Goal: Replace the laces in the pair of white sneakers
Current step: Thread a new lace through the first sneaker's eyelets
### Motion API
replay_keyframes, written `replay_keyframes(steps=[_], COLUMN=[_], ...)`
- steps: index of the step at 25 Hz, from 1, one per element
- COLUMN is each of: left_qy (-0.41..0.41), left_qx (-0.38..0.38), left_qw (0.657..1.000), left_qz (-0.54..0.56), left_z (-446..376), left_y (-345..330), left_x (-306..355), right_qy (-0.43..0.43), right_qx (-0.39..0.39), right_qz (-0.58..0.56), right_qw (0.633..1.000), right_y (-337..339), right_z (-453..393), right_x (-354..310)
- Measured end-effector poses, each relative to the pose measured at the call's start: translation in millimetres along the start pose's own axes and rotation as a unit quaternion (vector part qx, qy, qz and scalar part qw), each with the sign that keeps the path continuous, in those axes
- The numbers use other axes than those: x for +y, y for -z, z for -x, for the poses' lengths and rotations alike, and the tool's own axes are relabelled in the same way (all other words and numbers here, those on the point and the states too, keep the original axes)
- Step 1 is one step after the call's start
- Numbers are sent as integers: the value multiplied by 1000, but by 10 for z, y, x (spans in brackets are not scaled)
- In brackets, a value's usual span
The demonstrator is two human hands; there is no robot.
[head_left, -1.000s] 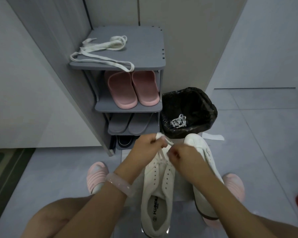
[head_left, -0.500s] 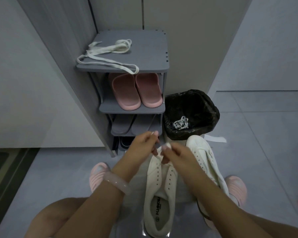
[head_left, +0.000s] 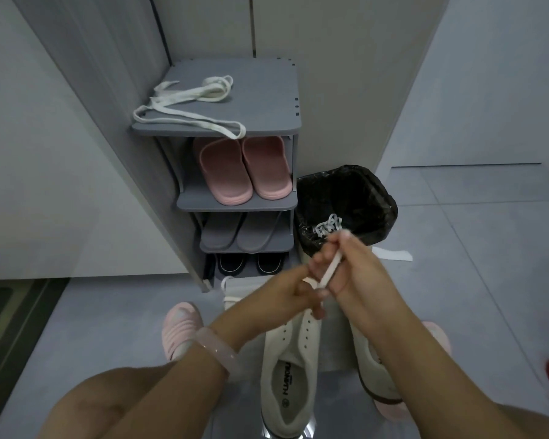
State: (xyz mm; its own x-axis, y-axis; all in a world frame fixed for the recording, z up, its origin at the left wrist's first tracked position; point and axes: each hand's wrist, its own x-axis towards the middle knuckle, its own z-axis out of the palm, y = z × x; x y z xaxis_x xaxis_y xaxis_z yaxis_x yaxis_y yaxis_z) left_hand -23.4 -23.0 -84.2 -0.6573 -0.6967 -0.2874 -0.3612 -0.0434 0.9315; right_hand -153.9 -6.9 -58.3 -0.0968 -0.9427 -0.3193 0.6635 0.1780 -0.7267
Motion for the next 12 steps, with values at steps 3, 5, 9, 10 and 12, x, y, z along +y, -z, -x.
replay_keyframes(steps=[3,5,9,10,12], left_qy=[77,125,245,272,278], left_qx=[167,287,392,408,439], left_qw=[982,948,884,853,764], left_qz=[-43,-63,67,178,383], left_z=[-49,-61,-134,-161,-153], left_y=[246,479,602,579,554], left_x=[-87,-235,-599,-660,-671], right_qy=[43,68,82,87,99], right_qx=[82,133,210,225,250], right_qz=[-136,-151,-95,-84,-75], right_qw=[986,977,970,967,960], right_y=[253,430,614,642,702], right_z=[-164,-216,-244,-254,-277], right_x=[-336,-494,-498,-488,-492])
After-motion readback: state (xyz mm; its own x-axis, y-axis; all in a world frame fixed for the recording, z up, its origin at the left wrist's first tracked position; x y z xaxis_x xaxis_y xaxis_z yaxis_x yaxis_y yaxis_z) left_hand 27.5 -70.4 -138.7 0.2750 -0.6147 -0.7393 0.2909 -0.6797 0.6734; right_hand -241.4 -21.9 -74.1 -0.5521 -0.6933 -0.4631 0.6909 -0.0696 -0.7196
